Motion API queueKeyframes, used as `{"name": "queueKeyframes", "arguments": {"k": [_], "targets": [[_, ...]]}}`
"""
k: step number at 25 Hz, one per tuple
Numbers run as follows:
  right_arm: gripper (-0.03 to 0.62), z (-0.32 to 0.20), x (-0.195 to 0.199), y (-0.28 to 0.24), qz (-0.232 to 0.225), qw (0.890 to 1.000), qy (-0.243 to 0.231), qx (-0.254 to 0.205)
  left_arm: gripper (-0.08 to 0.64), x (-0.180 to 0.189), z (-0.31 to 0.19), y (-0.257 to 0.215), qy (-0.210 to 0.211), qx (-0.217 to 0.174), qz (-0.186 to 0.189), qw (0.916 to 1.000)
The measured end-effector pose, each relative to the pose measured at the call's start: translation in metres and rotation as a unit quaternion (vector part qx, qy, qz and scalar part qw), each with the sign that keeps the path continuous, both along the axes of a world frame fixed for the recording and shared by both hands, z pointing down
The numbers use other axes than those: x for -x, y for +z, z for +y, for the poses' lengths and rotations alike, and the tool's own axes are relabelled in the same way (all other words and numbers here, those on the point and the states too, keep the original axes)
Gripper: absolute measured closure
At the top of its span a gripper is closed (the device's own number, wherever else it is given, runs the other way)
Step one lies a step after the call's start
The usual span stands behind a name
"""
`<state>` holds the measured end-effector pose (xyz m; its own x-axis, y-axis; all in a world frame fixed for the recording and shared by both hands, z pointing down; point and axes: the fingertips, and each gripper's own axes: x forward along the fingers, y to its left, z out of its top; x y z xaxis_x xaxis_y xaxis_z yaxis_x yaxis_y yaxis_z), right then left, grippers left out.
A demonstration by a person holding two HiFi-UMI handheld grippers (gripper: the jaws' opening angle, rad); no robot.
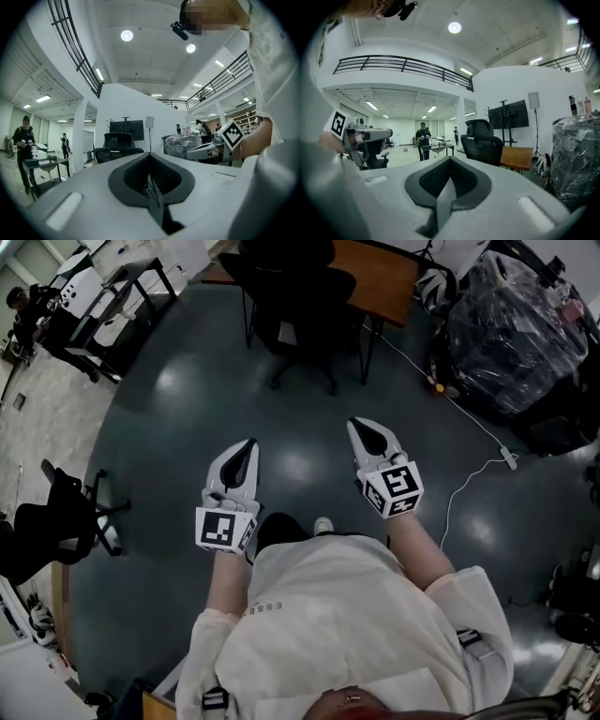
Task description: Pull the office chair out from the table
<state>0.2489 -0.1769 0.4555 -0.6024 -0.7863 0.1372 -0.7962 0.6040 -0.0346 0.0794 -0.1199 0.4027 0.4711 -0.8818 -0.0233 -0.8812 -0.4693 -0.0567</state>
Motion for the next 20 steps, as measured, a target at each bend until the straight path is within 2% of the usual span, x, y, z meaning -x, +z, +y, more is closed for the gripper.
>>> {"name": "queueKeyframes", "arguments": {"k": [3,8,12,20], "targets": [[0.600,-0.038,0.007,0.005,0.005,1.000,0.010,0.009,0.548,0.011,-0.042,0.007,0.005,0.004,-0.003,1.0000],[0.600,-0.112,0.029,0.013,0.009,0.999,0.036,0.009,0.548,0.046,-0.132,0.023,0.013,0.021,0.013,0.9996],[0.600,-0.179,0.050,0.014,0.008,0.996,0.084,0.006,0.548,0.077,-0.214,0.031,0.052,0.019,0.008,0.9984],[0.600,-0.301,0.099,-0.012,-0.002,0.986,0.169,-0.008,0.548,0.133,-0.369,0.009,0.135,0.009,-0.002,0.9908]]}}
